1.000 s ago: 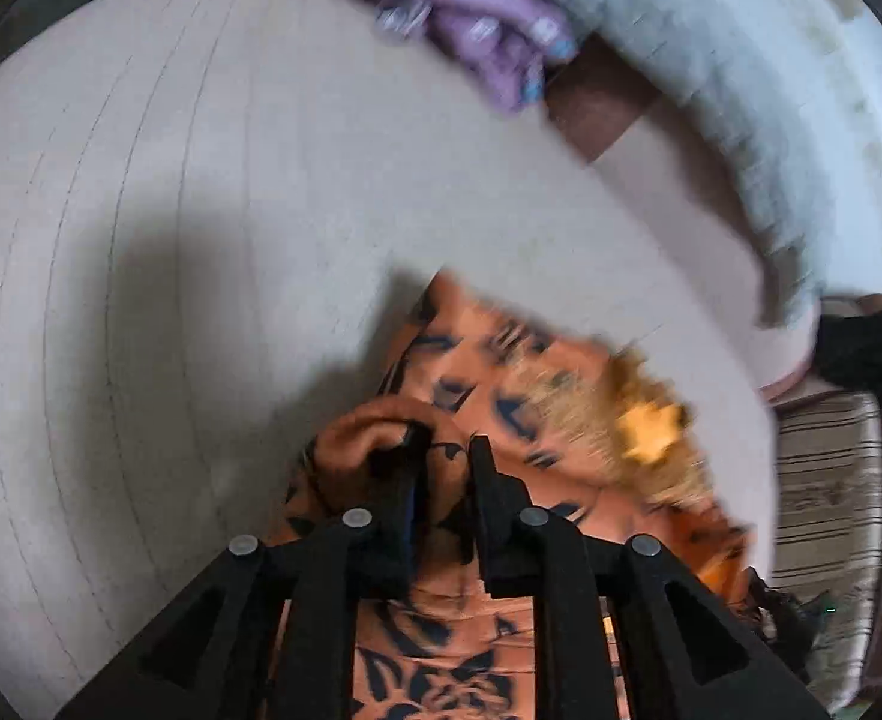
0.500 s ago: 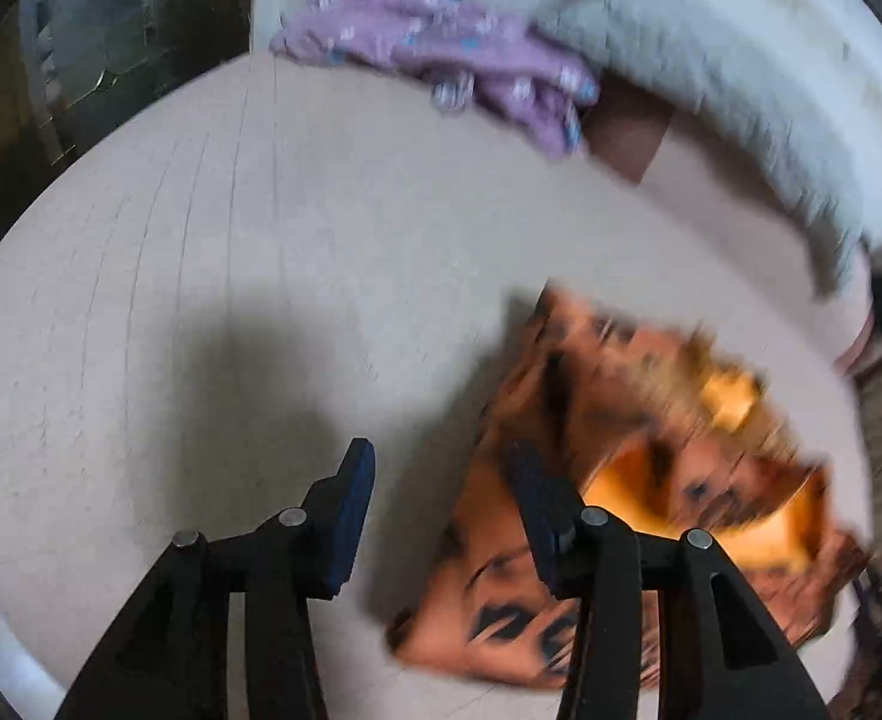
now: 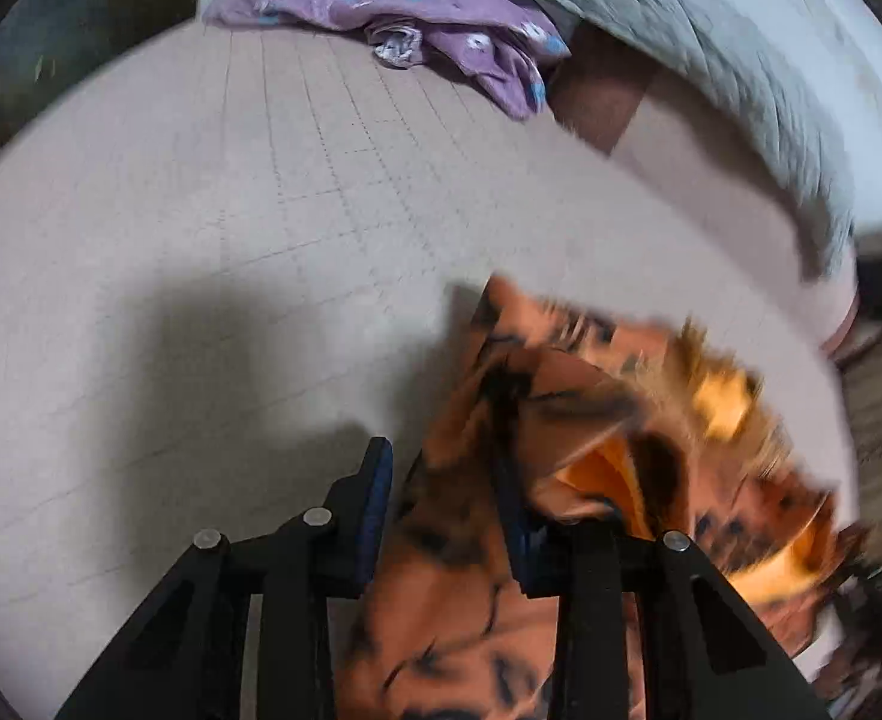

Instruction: Fold small clothes

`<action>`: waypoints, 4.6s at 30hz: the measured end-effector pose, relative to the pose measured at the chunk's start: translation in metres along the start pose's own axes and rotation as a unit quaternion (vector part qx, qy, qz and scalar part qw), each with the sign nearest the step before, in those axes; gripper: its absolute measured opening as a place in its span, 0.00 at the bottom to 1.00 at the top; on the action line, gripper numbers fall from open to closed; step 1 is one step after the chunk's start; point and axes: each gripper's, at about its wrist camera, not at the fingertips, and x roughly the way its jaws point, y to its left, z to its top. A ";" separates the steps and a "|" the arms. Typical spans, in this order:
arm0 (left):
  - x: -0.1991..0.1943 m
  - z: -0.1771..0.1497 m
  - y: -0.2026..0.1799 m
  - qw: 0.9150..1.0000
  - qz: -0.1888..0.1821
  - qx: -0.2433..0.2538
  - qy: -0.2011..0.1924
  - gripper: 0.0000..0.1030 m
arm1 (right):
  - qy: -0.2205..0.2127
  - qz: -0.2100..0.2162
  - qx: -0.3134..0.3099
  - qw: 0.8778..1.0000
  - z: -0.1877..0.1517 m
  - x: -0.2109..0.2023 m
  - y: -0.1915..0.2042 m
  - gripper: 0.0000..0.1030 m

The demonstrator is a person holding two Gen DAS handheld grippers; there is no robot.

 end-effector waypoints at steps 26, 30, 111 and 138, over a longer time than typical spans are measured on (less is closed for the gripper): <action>-0.004 0.021 -0.004 0.989 0.056 -0.054 -0.126 0.43 | -0.057 0.047 0.118 0.990 0.045 0.017 -0.021 0.54; -0.016 0.003 -0.012 0.991 0.086 -0.021 -0.100 0.43 | -0.025 0.017 0.039 0.999 0.027 0.009 0.011 0.39; -0.042 -0.119 -0.148 0.933 0.165 0.299 -0.111 0.90 | -0.002 0.055 0.171 0.984 -0.085 -0.008 -0.012 0.78; -0.027 -0.091 -0.125 0.963 0.130 0.233 -0.044 0.95 | -0.005 0.064 0.188 0.980 -0.081 -0.007 -0.015 0.78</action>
